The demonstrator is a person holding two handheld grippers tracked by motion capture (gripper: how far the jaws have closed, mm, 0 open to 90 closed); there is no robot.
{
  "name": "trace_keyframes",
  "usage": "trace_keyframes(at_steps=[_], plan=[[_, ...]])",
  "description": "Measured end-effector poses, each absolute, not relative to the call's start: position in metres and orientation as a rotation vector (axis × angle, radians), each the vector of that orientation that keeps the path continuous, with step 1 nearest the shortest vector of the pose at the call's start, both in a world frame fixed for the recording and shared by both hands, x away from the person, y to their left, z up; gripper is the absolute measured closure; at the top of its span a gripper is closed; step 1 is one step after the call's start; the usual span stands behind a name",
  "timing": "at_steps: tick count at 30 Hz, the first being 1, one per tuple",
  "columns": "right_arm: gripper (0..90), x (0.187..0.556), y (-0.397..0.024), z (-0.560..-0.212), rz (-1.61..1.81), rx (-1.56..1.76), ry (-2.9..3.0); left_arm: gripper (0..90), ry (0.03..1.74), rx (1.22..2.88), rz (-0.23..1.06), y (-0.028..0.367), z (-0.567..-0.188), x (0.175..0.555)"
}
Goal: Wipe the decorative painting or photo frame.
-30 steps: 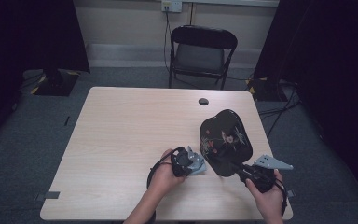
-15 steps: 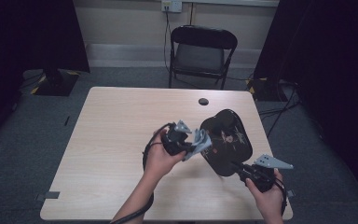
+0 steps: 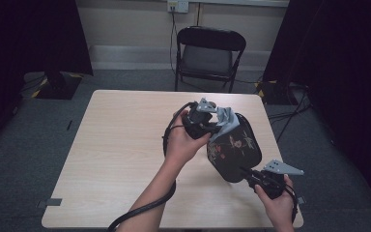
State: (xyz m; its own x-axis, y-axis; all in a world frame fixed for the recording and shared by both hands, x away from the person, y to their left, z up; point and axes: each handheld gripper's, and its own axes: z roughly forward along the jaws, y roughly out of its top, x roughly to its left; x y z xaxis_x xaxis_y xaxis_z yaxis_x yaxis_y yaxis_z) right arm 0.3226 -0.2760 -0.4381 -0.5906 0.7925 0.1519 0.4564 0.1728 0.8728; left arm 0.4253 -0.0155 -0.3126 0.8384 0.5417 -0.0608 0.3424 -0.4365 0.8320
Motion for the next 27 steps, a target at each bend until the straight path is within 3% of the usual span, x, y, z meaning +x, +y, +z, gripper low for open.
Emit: trace_keyframes(at_steps=[17, 27], plan=[[78.7, 0.323, -0.276, -0.438, 1.386, 1.183, 2.12, 83.9, 0.68, 2.185, 0.228, -0.027, -0.364, 0.43], [78.6, 0.323, -0.275, -0.437, 1.385, 1.178, 2.119, 83.7, 0.697, 2.299, 0.192, -0.032, -0.415, 0.423]])
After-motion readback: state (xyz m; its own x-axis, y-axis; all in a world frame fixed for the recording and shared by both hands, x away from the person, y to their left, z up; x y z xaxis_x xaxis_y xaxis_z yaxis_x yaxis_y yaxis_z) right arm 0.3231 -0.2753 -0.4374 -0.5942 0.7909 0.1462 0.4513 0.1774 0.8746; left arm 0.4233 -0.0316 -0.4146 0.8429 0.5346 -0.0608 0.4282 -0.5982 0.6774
